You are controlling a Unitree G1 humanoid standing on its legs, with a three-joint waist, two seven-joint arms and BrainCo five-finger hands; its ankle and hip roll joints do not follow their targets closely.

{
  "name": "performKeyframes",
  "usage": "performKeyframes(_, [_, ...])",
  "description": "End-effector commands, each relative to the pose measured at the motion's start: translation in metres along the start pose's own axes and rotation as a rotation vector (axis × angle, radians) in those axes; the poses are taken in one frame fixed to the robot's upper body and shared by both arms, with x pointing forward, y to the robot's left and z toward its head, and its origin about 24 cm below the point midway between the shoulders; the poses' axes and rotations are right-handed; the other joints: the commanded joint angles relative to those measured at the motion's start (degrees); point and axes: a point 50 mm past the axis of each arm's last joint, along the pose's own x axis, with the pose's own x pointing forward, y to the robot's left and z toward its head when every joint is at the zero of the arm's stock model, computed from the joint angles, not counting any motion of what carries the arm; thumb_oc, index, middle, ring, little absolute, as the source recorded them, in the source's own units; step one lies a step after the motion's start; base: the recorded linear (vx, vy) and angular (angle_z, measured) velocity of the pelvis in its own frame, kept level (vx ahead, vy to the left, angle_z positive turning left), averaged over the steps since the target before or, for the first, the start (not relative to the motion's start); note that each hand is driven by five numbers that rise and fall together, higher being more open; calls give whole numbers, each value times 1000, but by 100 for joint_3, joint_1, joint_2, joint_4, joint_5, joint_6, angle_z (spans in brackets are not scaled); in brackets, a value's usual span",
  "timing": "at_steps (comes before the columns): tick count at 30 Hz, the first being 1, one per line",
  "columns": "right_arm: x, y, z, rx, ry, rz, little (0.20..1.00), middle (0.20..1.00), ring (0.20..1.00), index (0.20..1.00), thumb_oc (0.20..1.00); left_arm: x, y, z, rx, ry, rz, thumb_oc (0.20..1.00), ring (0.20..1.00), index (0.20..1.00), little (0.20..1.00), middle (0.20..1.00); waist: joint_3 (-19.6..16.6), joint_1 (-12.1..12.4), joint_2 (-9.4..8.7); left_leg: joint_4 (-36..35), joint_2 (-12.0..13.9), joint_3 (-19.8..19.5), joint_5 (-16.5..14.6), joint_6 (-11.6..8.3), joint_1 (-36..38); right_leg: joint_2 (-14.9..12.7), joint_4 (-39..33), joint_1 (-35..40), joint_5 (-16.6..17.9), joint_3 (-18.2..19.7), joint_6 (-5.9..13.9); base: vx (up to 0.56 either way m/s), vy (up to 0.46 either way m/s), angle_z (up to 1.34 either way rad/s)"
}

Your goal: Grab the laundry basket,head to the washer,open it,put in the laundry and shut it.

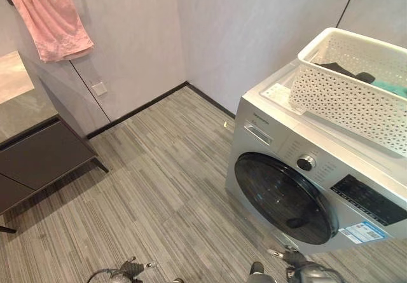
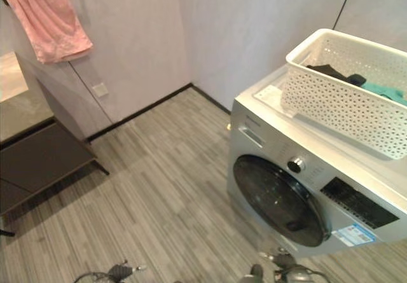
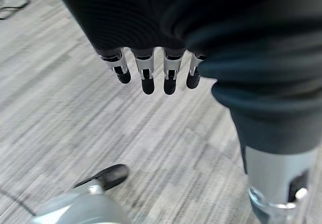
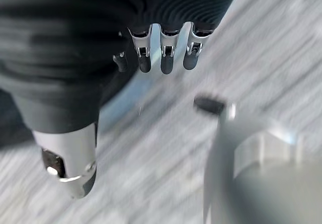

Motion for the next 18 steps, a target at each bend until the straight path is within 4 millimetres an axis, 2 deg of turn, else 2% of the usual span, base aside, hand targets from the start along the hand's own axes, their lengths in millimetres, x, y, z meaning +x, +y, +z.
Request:
performKeyframes(1, [0, -18, 9, -55, -39, -82, 1000, 1000, 1000, 1000, 1000, 1, 10, 10, -1, -38, 30, 1000, 1000, 1000, 1000, 1000, -209, 124, -202, -26, -143, -16, -246, 208, 59, -35, -415, 104, -189, -160, 7, 18, -137, 0])
performKeyframes(2, [-1, -28, 22, -119, -92, -113, 1000, 1000, 1000, 1000, 1000, 1, 8, 12, 2, -57, 25, 1000, 1000, 1000, 1000, 1000, -214, 146, -181, -93, -95, -35, -210, 185, 88, -8, -415, 117, -232, -182, 1, 9, -95, -3])
performKeyframes(3, [-1, -28, 22, -119, -92, -113, 1000, 1000, 1000, 1000, 1000, 1, 8, 12, 2, -57, 25, 1000, 1000, 1000, 1000, 1000, -214, 145, -179, -94, -94, -36, -209, 185, 89, -8, -415, 118, -233, -183, 1, 1, -70, 2])
performKeyframes(6, [-2, -37, 48, -210, -165, -139, 1000, 1000, 1000, 1000, 1000, 1, 3, 15, 14, -82, 7, 1000, 1000, 1000, 1000, 1000, -173, 193, -140, -187, -49, -40, -153, 170, 127, 11, -415, 104, -269, -234, 3, -20, -44, 1])
performKeyframes(7, [-2, -35, 70, -236, -223, -131, 1000, 1000, 1000, 1000, 1000, 1, 0, 19, 18, -95, -2, 1000, 1000, 1000, 1000, 1000, -104, 217, -133, -195, -30, -48, -108, 157, 97, 17, -415, 69, -249, -239, -8, -40, -34, 2])
performKeyframes(9, [-2, -35, 70, -236, -223, -131, 1000, 1000, 1000, 1000, 1000, 1, 0, 19, 17, -95, -2, 1000, 1000, 1000, 1000, 1000, -102, 216, -133, -195, -30, -48, -108, 157, 98, 18, -415, 70, -249, -240, -8, -40, -17, 1])
performKeyframes(10, [-4, -34, 92, -239, -292, -131, 1000, 1000, 1000, 1000, 1000, 1, -2, 23, 30, -107, -7, 1000, 1000, 1000, 1000, 1000, -4, 216, -125, -184, -16, -65, -76, 142, 47, 19, -415, 42, -239, -254, -27, -80, -16, 5])
performKeyframes(11, [-7, -33, 107, -202, -348, -130, 1000, 1000, 1000, 1000, 1000, 1, -3, 24, 39, -109, -5, 1000, 1000, 1000, 1000, 1000, 57, 195, -127, -177, -7, -60, -60, 130, 14, 16, -415, 21, -225, -248, -34, -95, -15, 3])
performKeyframes(15, [-15, -43, 146, -28, -470, -160, 1000, 1000, 1000, 1000, 1000, 1, -11, 23, 55, -110, -23, 1000, 1000, 1000, 1000, 1000, 280, 178, -99, -117, 15, -49, -45, 125, -122, 13, -415, -94, -164, -237, -45, -72, -5, 2])
performKeyframes(18, [-23, -50, 176, 23, -553, -195, 1000, 1000, 1000, 1000, 1000, 0, -18, 27, 73, -133, -49, 1000, 1000, 1000, 1000, 1000, 506, 187, -67, -9, 16, -21, -44, 132, -279, -7, -414, -245, -93, -236, -53, -98, 0, -1])
